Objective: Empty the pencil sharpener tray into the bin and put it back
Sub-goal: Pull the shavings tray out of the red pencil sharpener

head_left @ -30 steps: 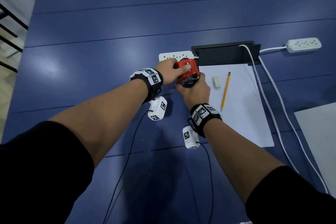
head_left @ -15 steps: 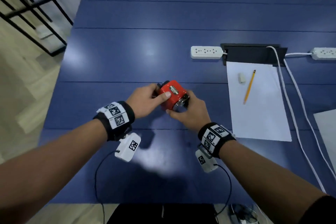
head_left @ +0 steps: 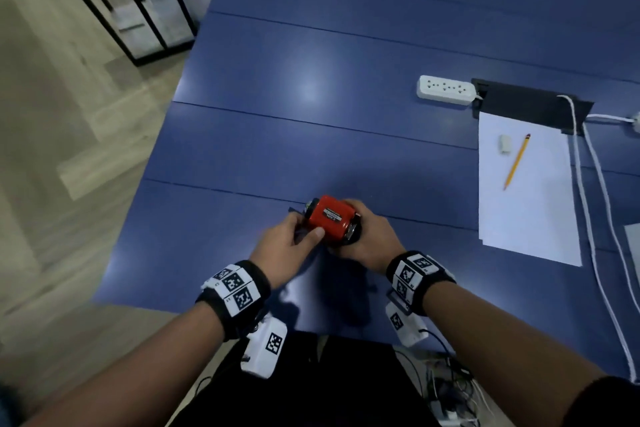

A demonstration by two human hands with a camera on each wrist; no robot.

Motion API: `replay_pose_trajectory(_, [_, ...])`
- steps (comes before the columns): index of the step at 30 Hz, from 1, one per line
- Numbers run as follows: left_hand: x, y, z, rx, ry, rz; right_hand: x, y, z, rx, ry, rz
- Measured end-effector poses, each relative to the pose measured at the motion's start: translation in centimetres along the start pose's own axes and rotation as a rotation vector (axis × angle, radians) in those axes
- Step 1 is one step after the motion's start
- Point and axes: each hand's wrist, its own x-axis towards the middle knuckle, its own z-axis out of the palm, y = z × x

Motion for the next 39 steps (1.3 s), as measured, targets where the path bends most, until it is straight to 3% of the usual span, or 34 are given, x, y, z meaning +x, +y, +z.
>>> replay_pose_trajectory(7, [-0.9, -1.3, -0.1, -0.011, -0.010, 0.001, 1.2, 0.8, -1.2, -0.096, -0.153, -0.018])
replay_pose_trajectory(13, [-0.3, -2.6, 1.1, 0.052, 0.014, 0.012, 2.0, 2.5, -1.2, -0.129, -0.160, -0.130])
replay_pose_trajectory(23, [0.1, -5.3, 1.5, 0.094, 0.111, 0.168, 3.3, 2.2, -0.4, -0.202, -0.238, -0.314])
replay_pose_trajectory(32, [0.6, -6.4, 1.2, 0.188, 0.093, 0.275, 3.7, 2.3, -0.6, -0.375, -0.243, -0.340])
replay_pose_trajectory(39, [0.2, -7.5, 1.9, 0.103, 0.128, 0.302, 0.6, 3.3, -0.1, -0.478, -0.075, -0.254])
